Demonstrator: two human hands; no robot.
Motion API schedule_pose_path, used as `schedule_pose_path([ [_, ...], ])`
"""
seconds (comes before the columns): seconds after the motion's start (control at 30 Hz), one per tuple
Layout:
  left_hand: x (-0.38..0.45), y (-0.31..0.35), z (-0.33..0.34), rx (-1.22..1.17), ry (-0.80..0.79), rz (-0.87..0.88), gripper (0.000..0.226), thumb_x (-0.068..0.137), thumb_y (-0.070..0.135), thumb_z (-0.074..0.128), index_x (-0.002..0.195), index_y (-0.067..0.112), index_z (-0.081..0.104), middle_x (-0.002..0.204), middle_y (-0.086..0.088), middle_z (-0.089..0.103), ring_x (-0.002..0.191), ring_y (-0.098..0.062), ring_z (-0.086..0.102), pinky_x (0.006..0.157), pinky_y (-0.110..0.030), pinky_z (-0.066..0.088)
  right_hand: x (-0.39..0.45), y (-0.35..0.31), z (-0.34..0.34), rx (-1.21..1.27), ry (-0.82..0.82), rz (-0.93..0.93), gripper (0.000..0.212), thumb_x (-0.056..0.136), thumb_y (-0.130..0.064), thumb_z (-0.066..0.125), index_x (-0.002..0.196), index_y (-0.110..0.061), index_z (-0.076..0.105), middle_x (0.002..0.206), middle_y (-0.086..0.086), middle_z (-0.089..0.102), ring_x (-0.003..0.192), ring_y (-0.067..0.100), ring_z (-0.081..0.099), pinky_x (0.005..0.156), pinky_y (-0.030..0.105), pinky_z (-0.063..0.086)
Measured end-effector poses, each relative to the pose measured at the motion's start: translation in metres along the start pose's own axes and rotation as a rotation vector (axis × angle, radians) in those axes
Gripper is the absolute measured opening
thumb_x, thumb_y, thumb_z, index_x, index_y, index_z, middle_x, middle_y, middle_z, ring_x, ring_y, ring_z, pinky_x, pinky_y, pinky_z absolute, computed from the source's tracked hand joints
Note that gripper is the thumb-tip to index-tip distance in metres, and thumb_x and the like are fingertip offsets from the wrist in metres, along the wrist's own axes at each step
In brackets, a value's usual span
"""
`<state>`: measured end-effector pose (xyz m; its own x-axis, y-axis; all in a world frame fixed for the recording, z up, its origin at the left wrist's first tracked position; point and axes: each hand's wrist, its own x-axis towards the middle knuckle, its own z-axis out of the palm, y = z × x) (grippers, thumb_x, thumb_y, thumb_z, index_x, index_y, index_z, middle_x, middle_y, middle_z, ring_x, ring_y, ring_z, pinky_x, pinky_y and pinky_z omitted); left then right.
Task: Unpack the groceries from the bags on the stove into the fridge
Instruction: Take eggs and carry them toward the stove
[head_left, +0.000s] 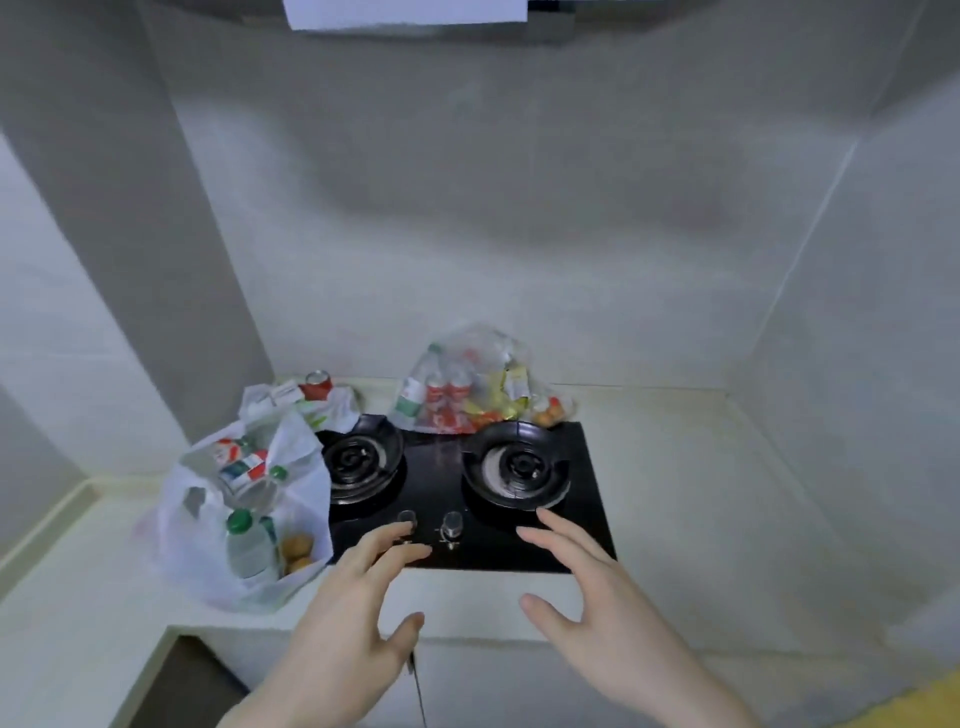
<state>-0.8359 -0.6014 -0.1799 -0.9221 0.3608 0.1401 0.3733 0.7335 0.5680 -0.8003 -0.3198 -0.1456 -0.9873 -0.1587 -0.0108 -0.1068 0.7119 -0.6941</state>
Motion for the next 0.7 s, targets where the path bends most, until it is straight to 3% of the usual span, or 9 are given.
schedule_pose_path([
  [0.13, -0.01, -0.04, -0.019, -0.013, 0.092, -0.129, 0.056, 0.081, 0.043, 0.07, 0.13, 0.057, 0.046, 0.152, 0.037, 0.025, 0.135, 0.012, 0.036, 0.105, -0.017, 0.035, 0.06, -0.024, 0.021, -0.021, -0.128, -0.082, 0.056, 0.096, -0.048, 0.063, 0.145, -0.059, 0.039, 0.155, -0.049, 0.012, 0.142, -0.022, 0.019, 0.119, 0.015, 0.021],
  [0.27, -0.025, -0.065, -0.035, -0.014, 0.168, -0.252, 0.057, 0.085, 0.037, 0.07, 0.135, 0.051, 0.049, 0.153, 0.037, 0.024, 0.139, 0.017, 0.027, 0.111, -0.014, 0.029, 0.118, -0.045, 0.047, -0.039, -0.26, -0.175, 0.053, 0.097, -0.049, 0.062, 0.145, -0.057, 0.04, 0.156, -0.046, 0.015, 0.14, -0.021, 0.023, 0.113, 0.013, 0.022],
  [0.33, -0.033, -0.076, -0.043, 0.008, 0.208, -0.328, 0.058, 0.082, 0.039, 0.07, 0.134, 0.053, 0.049, 0.15, 0.041, 0.024, 0.135, 0.019, 0.029, 0.109, -0.007, 0.026, 0.142, -0.056, 0.065, -0.033, -0.317, -0.238, 0.053, 0.097, -0.049, 0.062, 0.145, -0.057, 0.04, 0.156, -0.045, 0.016, 0.139, -0.022, 0.025, 0.112, 0.013, 0.023],
  [0.43, -0.047, -0.096, -0.054, 0.013, 0.256, -0.449, 0.056, 0.078, 0.042, 0.069, 0.129, 0.054, 0.052, 0.149, 0.038, 0.029, 0.132, 0.012, 0.041, 0.107, -0.012, 0.033, 0.173, -0.07, 0.094, -0.011, -0.39, -0.303, 0.054, 0.096, -0.05, 0.062, 0.145, -0.056, 0.04, 0.156, -0.045, 0.016, 0.14, -0.02, 0.026, 0.113, 0.013, 0.025],
  [0.53, -0.062, -0.116, -0.065, -0.006, 0.3, -0.551, 0.054, 0.08, 0.038, 0.069, 0.129, 0.052, 0.052, 0.148, 0.04, 0.028, 0.132, 0.014, 0.039, 0.103, -0.006, 0.029, 0.195, -0.085, 0.124, 0.008, -0.46, -0.329, 0.055, 0.095, -0.05, 0.063, 0.145, -0.054, 0.042, 0.154, -0.044, 0.02, 0.14, -0.02, 0.025, 0.116, 0.017, 0.027],
  [0.7, -0.069, -0.157, -0.09, -0.047, 0.347, -0.622, 0.052, 0.08, 0.037, 0.067, 0.128, 0.05, 0.053, 0.147, 0.039, 0.028, 0.13, 0.011, 0.043, 0.1, -0.008, 0.035, 0.229, -0.111, 0.169, 0.012, -0.494, -0.333, 0.052, 0.095, -0.044, 0.066, 0.143, -0.05, 0.046, 0.149, -0.045, 0.025, 0.135, -0.028, 0.023, 0.108, 0.006, 0.028],
])
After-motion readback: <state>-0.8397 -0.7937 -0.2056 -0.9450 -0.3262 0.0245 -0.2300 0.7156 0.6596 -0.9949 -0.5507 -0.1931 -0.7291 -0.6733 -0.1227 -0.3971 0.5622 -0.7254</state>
